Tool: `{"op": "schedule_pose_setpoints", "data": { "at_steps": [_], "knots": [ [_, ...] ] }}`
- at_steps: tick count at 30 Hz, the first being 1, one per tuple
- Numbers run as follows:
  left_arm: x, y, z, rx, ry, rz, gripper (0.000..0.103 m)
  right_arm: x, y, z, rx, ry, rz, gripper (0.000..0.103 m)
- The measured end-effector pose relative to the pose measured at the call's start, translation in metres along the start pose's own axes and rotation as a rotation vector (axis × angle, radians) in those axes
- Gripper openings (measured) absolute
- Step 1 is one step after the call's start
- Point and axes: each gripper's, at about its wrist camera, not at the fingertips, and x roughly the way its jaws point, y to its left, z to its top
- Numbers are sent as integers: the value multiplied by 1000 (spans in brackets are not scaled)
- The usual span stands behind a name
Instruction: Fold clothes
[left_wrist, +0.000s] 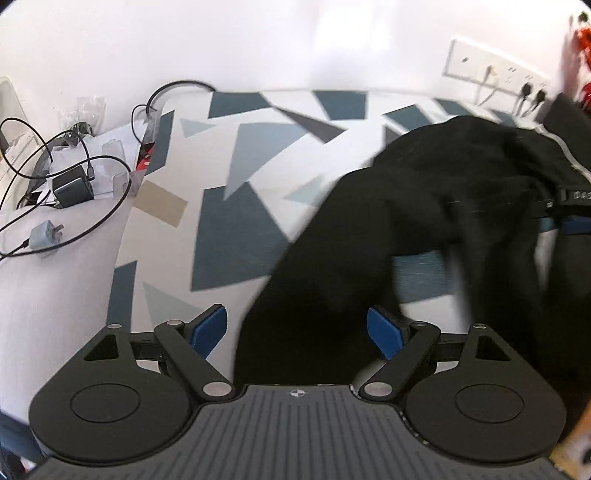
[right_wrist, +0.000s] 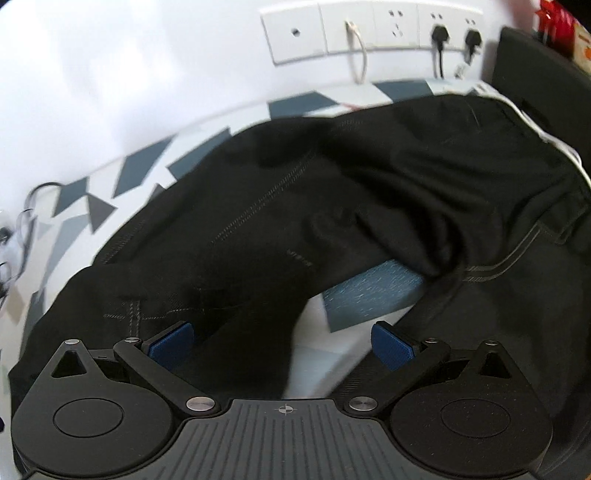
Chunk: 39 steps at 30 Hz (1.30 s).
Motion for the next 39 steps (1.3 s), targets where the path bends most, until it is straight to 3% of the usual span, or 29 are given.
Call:
{"op": "schedule_pose_setpoints", "data": {
  "at_steps": [4, 13, 16, 17, 18, 21, 25, 32, 39],
  "knots": [
    [28, 0, 7, 58, 27, -61, 85, 21, 14, -4, 70, 35, -47, 100],
    [75, -8, 23, 123, 43, -148, 85, 22, 31, -21, 53, 28, -97, 99],
    [80, -7, 30, 124, 19, -168, 56, 22, 26, -24, 80, 21, -103, 99],
    [80, -7, 33, 135, 10, -178, 29, 22, 25, -26, 88, 16, -102, 99],
    [80, -7, 37, 134, 4, -188, 19, 21, 22, -27, 96, 9, -100, 99],
    [82, -1, 49, 76, -12, -199, 17, 20, 17, -31, 113, -8, -88, 98],
    [82, 14, 71, -72, -69, -205, 16, 19, 14, -35, 138, -15, -67, 95],
    [57, 38, 131, -212, -290, -158, 14, 24, 21, -30, 175, 23, -15, 96],
    [46, 62, 188, -237, -406, -103, 14, 23, 62, -24, 97, 53, 192, 85]
  ]
}}
